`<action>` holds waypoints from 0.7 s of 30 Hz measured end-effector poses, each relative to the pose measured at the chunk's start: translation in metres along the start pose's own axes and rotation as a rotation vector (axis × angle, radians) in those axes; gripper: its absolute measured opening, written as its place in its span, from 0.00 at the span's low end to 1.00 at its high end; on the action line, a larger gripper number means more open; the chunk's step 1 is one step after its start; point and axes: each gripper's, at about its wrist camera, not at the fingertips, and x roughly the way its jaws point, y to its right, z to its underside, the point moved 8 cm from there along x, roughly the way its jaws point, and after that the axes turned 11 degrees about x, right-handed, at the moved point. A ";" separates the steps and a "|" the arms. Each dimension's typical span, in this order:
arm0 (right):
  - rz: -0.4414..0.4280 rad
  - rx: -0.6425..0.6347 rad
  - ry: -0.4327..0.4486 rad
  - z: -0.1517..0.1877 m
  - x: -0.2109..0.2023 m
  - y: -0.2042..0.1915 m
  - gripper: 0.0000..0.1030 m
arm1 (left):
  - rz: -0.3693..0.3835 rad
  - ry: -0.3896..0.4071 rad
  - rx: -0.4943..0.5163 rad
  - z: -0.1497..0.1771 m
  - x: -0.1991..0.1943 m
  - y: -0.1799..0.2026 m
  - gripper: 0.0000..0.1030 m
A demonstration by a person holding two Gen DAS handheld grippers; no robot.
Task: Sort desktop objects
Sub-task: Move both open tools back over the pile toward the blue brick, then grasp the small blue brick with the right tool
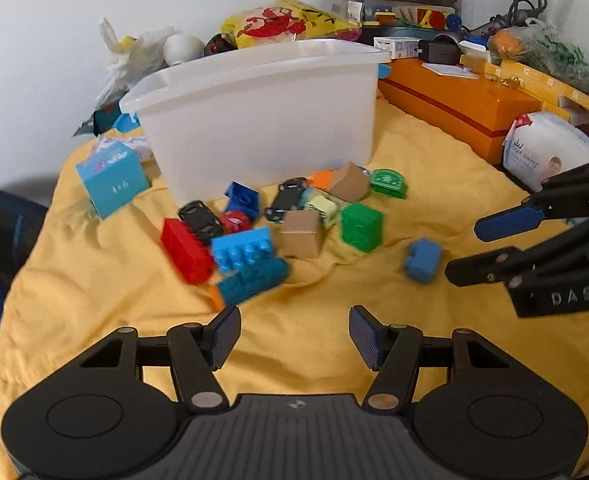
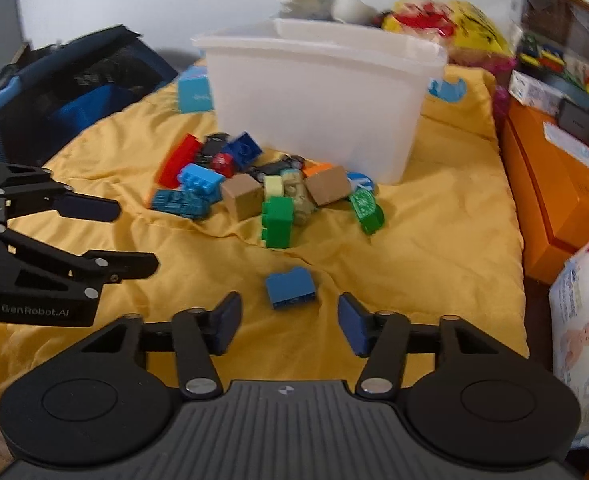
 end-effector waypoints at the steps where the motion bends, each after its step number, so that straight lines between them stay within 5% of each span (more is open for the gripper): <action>1: 0.004 -0.004 -0.002 -0.001 0.003 -0.002 0.48 | 0.007 0.004 0.007 0.002 0.001 -0.003 0.62; 9: 0.119 0.027 -0.029 -0.009 0.028 -0.012 0.41 | 0.077 -0.007 -0.002 0.018 0.019 -0.022 0.62; 14: 0.198 -0.114 0.002 -0.023 0.035 -0.028 0.40 | 0.112 0.012 -0.007 0.018 0.023 -0.026 0.62; 19: 0.230 -0.105 -0.044 -0.016 0.045 -0.031 0.40 | 0.142 0.042 0.005 0.013 0.022 -0.024 0.62; 21: 0.259 -0.100 -0.064 -0.008 0.047 -0.025 0.30 | 0.153 0.044 0.005 0.011 0.023 -0.023 0.62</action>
